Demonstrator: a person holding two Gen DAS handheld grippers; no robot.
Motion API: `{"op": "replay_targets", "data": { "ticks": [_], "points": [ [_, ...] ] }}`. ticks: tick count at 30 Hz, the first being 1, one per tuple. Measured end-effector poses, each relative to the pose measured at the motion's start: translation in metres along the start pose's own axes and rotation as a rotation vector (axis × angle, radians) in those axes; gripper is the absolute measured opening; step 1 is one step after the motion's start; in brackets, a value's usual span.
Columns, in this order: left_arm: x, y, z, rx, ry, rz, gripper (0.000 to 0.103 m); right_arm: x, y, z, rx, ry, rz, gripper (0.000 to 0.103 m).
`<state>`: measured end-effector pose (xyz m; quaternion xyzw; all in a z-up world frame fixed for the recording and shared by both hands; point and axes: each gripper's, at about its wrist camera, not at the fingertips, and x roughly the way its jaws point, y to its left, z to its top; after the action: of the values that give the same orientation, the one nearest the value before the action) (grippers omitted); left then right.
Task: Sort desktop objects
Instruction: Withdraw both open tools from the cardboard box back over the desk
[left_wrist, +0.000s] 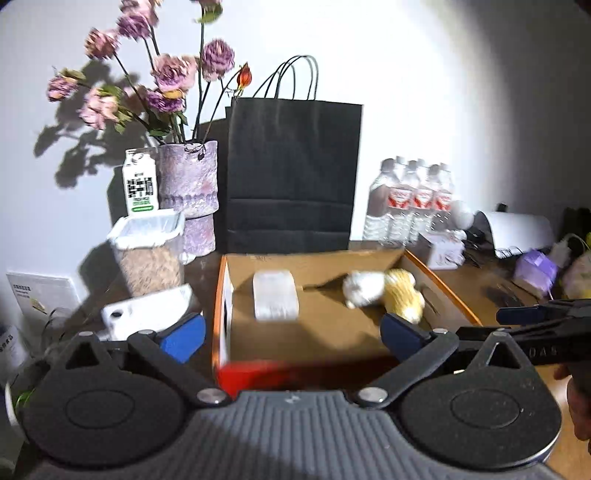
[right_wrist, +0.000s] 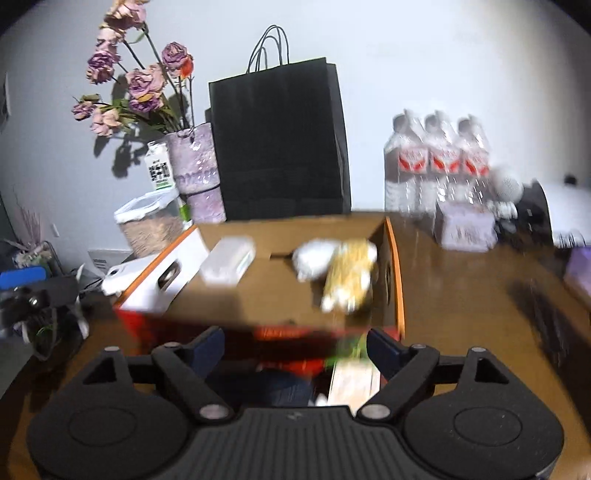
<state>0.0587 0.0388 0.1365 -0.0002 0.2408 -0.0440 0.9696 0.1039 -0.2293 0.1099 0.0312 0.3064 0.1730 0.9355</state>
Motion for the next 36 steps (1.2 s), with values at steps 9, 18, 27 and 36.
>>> {"op": "replay_targets", "data": {
  "ticks": [9, 18, 27, 36],
  "points": [
    [-0.069, -0.012, -0.113, -0.028, -0.113, 0.047, 0.103, -0.05, 0.025, -0.116, -0.033, -0.091, 0.038, 0.086],
    [-0.076, -0.028, -0.172, 0.088, -0.172, 0.112, 0.103, -0.062, 0.042, -0.158, -0.054, -0.147, -0.009, 0.088],
    [-0.073, -0.033, -0.176, 0.112, -0.161, 0.088, 0.103, -0.064, 0.043, -0.162, -0.062, -0.159, 0.016, 0.091],
    [-0.066, -0.03, -0.172, 0.106, -0.114, 0.053, 0.103, -0.062, 0.045, -0.162, -0.063, -0.149, 0.01, 0.092]
  ]
}}
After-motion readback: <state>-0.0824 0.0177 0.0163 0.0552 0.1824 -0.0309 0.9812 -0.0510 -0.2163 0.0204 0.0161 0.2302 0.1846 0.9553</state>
